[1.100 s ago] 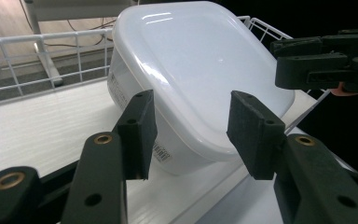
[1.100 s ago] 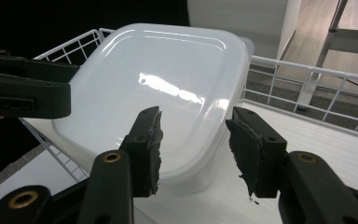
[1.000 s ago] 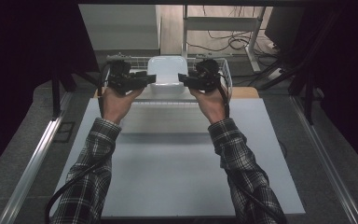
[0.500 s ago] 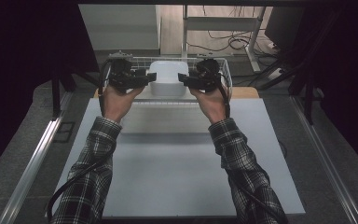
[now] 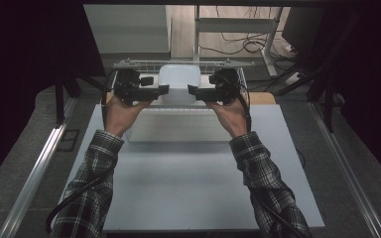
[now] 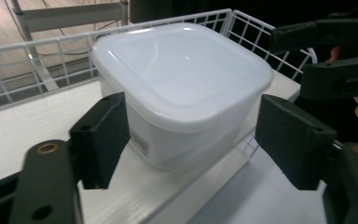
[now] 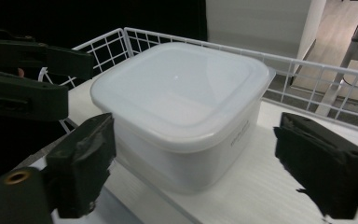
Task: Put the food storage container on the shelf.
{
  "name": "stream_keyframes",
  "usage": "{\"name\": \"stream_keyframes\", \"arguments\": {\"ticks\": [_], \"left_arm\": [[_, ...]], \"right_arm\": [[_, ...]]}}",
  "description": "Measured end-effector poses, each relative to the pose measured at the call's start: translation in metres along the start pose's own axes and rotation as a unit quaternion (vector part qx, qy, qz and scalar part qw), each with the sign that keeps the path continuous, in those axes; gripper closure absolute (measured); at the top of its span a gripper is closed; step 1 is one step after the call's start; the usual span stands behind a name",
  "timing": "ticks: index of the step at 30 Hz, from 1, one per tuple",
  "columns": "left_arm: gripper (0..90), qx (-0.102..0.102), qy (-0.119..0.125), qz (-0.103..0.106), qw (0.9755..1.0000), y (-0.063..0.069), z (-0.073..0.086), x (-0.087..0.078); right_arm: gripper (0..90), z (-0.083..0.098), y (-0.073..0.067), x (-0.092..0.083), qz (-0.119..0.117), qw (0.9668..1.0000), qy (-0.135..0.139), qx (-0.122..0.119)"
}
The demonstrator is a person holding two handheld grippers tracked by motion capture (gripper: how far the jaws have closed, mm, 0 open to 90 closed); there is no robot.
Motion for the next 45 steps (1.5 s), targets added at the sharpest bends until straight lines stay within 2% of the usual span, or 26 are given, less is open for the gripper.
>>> {"name": "stream_keyframes", "arguments": {"ticks": [8, 22, 29, 32, 37, 40, 45], "left_arm": [[14.4, 0.018, -0.015, 0.010, 0.9997, 0.007, 0.014, -0.003], [6.3, 0.036, -0.025, 0.018, 0.9989, 0.014, 0.044, -0.007], [5.3, 0.057, -0.029, 0.014, 0.9978, 0.022, 0.063, -0.010], [5.6, 0.056, -0.027, 0.020, 0.9979, 0.024, 0.070, -0.012], [6.0, 0.057, -0.024, 0.027, 0.9977, 0.030, 0.080, -0.018], [5.5, 0.060, -0.024, 0.026, 0.9976, 0.034, 0.087, -0.020], [5.5, 0.062, -0.028, 0.037, 0.9970, 0.043, 0.103, -0.021]], "right_arm": [[5.9, 0.014, -0.002, -0.004, -0.003, 0.9998, -0.014, -0.014], [2.8, 0.038, -0.006, -0.012, -0.012, 0.9992, -0.025, -0.030], [2.8, 0.045, -0.011, -0.019, -0.016, 0.9988, -0.024, -0.039], [2.8, 0.048, -0.014, -0.023, -0.018, 0.9988, -0.018, -0.041], [2.7, 0.059, -0.020, -0.030, -0.024, 0.9981, -0.023, -0.052], [2.3, 0.067, -0.024, -0.033, -0.031, 0.9976, -0.027, -0.055], [2.0, 0.086, -0.031, -0.040, -0.037, 0.9963, -0.035, -0.069]]}}
Point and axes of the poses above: each handheld gripper's, and its own axes: x roughly forward along the jaws, z roughly out of its underside, y roughly to its right, the point moved 7 cm from there along x, roughly forward along the jaws, and after that the axes turned 1 degree about z, right-handed, at the moved point
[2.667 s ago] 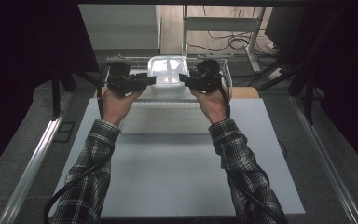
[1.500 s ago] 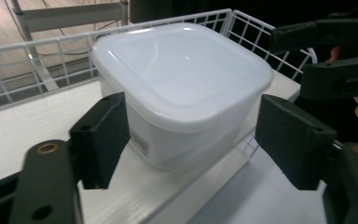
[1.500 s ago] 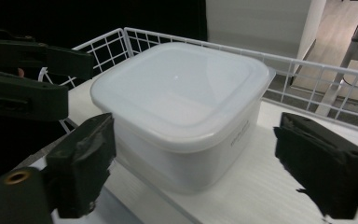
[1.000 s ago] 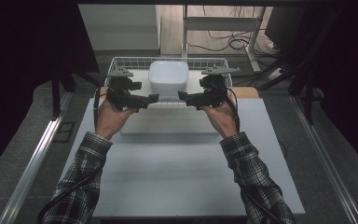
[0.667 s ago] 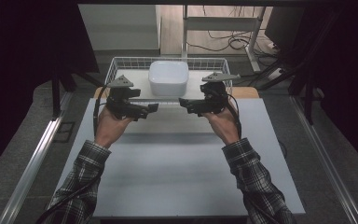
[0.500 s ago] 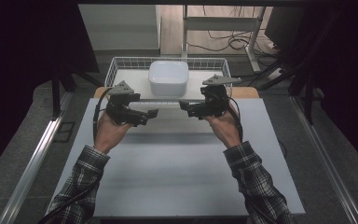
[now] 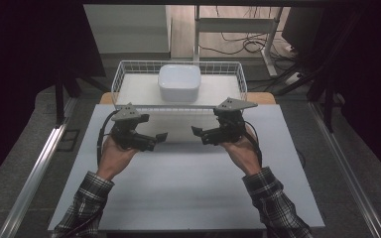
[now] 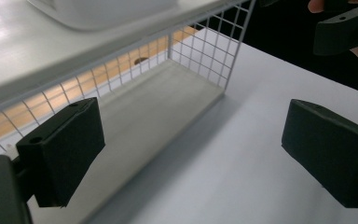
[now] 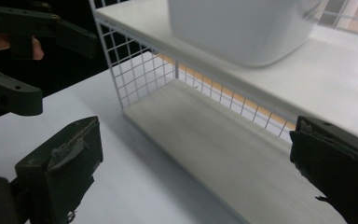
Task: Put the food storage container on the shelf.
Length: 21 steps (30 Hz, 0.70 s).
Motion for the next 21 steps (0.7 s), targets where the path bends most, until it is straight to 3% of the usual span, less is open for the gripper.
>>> {"name": "stream_keyframes", "arguments": {"ticks": [12, 17, 21], "left_arm": [[6.1, -0.025, -0.002, 0.025, 0.9994, 0.015, 0.040, -0.005], [5.6, -0.023, -0.010, 0.025, 0.9994, 0.020, 0.057, -0.007], [5.2, -0.026, -0.001, 0.027, 0.9993, 0.025, 0.068, -0.011]], "right_arm": [[1.0, 0.036, -0.017, -0.016, -0.013, 0.9999, -0.006, -0.007], [1.0, 0.054, -0.022, -0.021, -0.020, 0.9998, -0.006, -0.001], [1.0, 0.067, -0.024, -0.025, -0.019, 0.9998, -0.004, 0.002]]}}
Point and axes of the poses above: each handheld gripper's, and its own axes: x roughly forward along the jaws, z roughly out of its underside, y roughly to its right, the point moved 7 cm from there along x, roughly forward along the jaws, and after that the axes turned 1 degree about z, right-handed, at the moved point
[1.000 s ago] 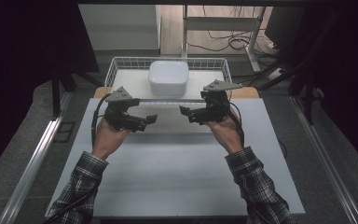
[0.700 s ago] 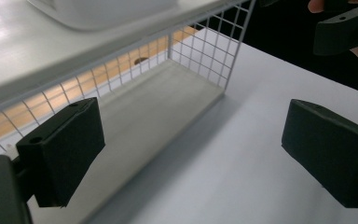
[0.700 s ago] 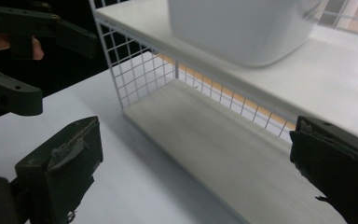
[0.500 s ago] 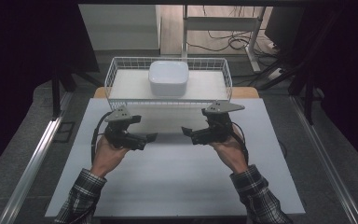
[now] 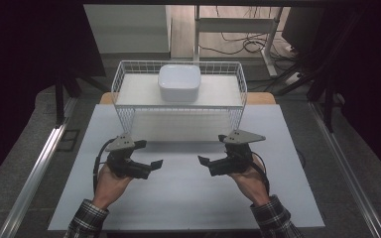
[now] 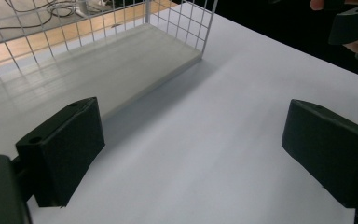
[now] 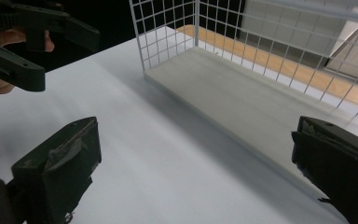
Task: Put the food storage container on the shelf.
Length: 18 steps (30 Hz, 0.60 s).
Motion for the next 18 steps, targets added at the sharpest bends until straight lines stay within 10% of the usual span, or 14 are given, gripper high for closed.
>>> {"name": "stream_keyframes", "arguments": {"ticks": [18], "left_arm": [[5.5, -0.034, -0.002, -0.014, 0.9993, 0.005, 0.059, -0.007]], "right_arm": [[1.2, 0.059, -0.001, -0.003, 0.012, 0.9996, -0.019, 0.014]]}}
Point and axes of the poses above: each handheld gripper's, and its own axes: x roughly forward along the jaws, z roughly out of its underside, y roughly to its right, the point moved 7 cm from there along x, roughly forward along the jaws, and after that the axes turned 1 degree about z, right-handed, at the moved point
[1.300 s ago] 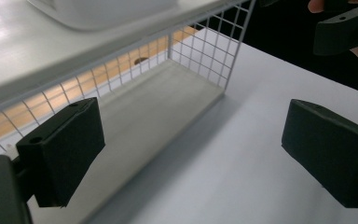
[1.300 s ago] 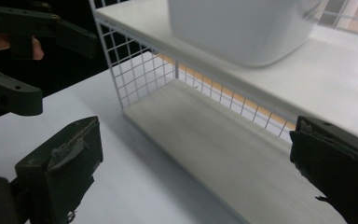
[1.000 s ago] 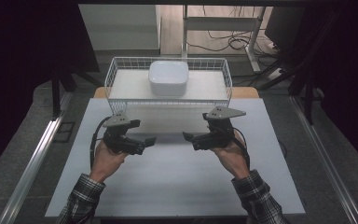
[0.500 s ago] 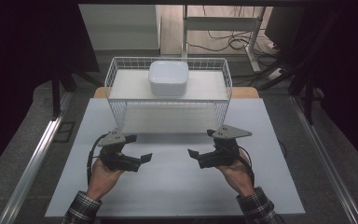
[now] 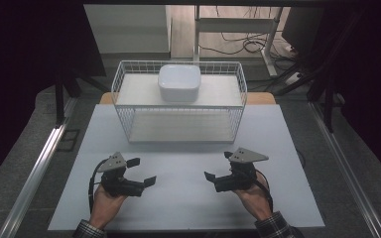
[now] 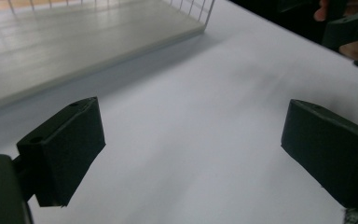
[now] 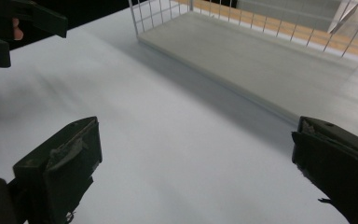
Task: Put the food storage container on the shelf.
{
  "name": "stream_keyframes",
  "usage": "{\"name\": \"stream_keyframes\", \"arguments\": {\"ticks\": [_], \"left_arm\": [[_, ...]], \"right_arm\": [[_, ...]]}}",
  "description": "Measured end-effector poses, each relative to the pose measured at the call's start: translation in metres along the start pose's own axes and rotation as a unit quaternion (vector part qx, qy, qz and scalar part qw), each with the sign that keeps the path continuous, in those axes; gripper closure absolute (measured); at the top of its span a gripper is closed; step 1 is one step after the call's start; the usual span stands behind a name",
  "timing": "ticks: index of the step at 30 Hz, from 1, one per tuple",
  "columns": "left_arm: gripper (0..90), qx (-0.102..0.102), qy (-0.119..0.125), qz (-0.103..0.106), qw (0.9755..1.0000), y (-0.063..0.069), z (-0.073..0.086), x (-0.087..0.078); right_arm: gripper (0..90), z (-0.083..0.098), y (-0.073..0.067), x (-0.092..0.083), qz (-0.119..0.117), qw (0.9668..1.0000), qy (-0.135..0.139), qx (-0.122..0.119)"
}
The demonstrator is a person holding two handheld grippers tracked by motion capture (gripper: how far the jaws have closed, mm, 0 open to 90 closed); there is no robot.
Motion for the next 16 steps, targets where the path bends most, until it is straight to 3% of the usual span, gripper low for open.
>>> {"name": "stream_keyframes", "arguments": {"ticks": [6, 10, 14, 16], "left_arm": [[4.7, 0.011, -0.040, -0.026, 0.9988, -0.003, 0.026, 0.008], [4.5, 0.032, -0.073, -0.054, 0.9954, -0.006, 0.038, 0.015], [4.1, 0.048, -0.096, -0.062, 0.9923, -0.006, 0.043, 0.021], [3.4, 0.051, -0.097, -0.066, 0.9918, -0.005, 0.043, 0.022]], "right_arm": [[1.0, 0.021, -0.001, 0.005, -0.003, 0.9999, -0.014, 0.002], [1.0, 0.037, 0.003, 0.012, 0.005, 0.9993, -0.037, 0.002], [1.2, 0.047, 0.007, 0.017, 0.006, 0.9983, -0.057, 0.007], [1.3, 0.049, 0.009, 0.018, 0.007, 0.9979, -0.063, 0.009]]}}
Point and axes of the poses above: each handheld gripper's, and its own axes: x roughly forward along the jaws, z roughly out of its underside, y roughly to its right, the point moved 7 cm from there along x, roughly forward along the jaws, and after that the axes turned 1 degree about z, right-handed, at the moved point
